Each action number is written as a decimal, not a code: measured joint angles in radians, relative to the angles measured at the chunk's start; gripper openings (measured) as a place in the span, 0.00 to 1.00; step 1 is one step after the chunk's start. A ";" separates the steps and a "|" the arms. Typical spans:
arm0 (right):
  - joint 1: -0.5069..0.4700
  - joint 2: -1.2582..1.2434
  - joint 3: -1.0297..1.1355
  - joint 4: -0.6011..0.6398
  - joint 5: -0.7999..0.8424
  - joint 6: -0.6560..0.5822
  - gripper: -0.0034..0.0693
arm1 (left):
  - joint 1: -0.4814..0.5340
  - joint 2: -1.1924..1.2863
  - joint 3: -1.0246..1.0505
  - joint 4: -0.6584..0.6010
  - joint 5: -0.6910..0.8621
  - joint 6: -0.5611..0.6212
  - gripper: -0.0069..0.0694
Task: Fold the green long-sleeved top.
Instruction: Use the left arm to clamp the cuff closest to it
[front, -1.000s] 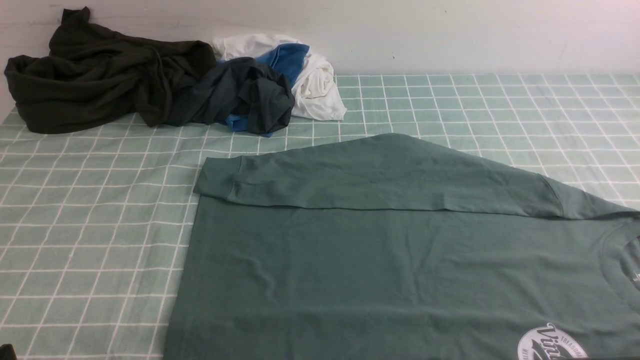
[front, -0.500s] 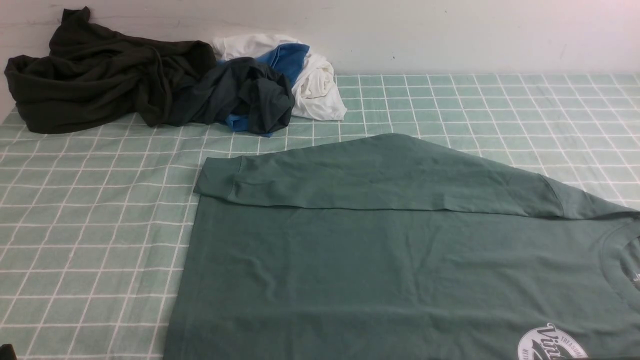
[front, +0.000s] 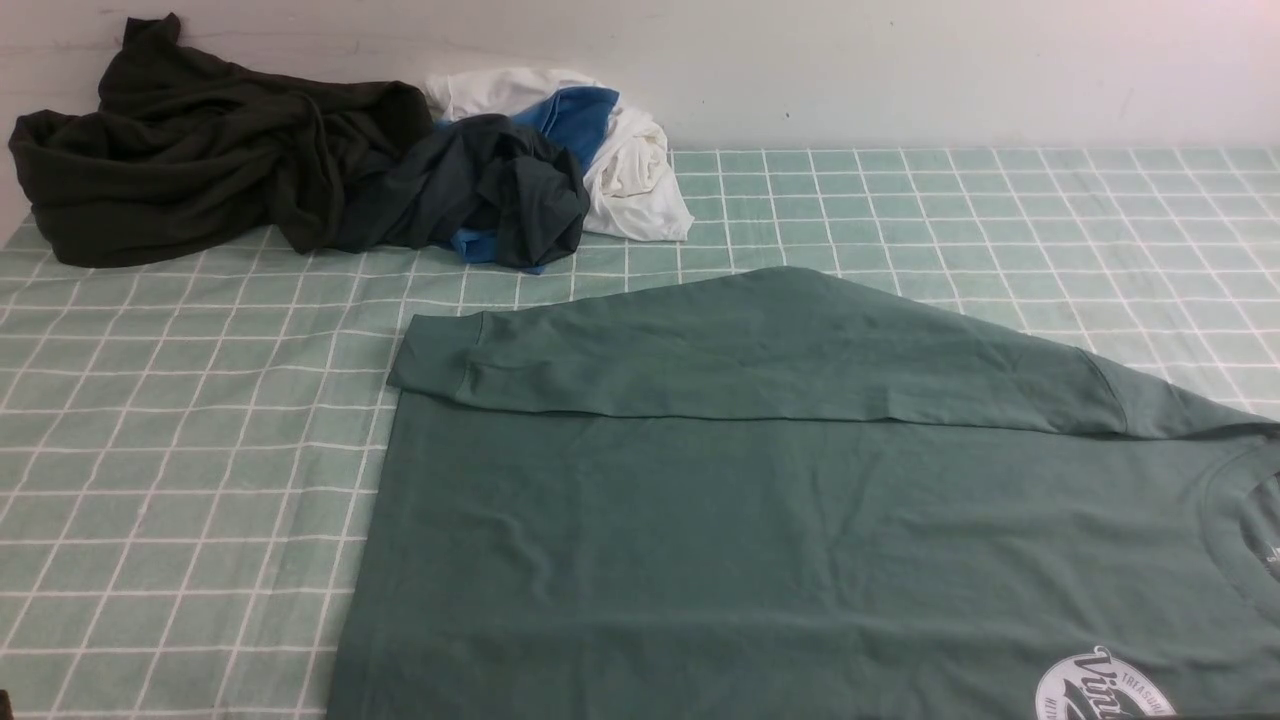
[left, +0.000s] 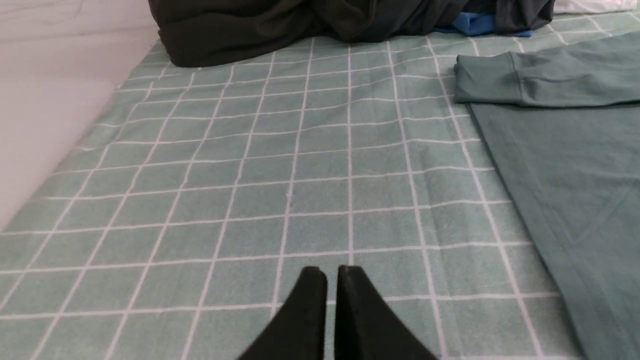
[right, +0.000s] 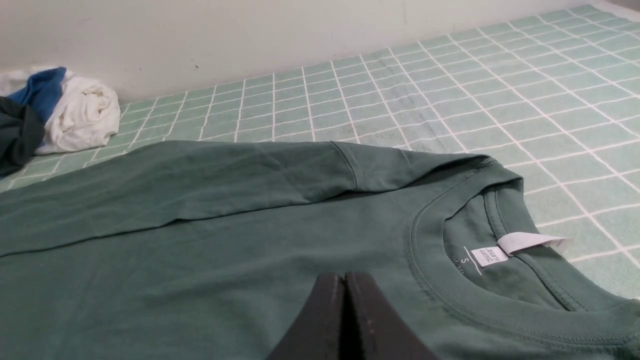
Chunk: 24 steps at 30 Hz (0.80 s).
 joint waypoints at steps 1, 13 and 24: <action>0.000 0.000 0.000 0.000 0.000 0.000 0.02 | 0.000 0.000 0.000 0.001 0.000 0.000 0.12; 0.000 0.000 0.001 0.557 0.008 0.218 0.02 | 0.000 0.000 0.009 -0.497 -0.196 -0.295 0.12; 0.000 0.000 0.001 0.804 -0.045 0.127 0.02 | 0.000 0.000 0.009 -0.839 -0.244 -0.382 0.12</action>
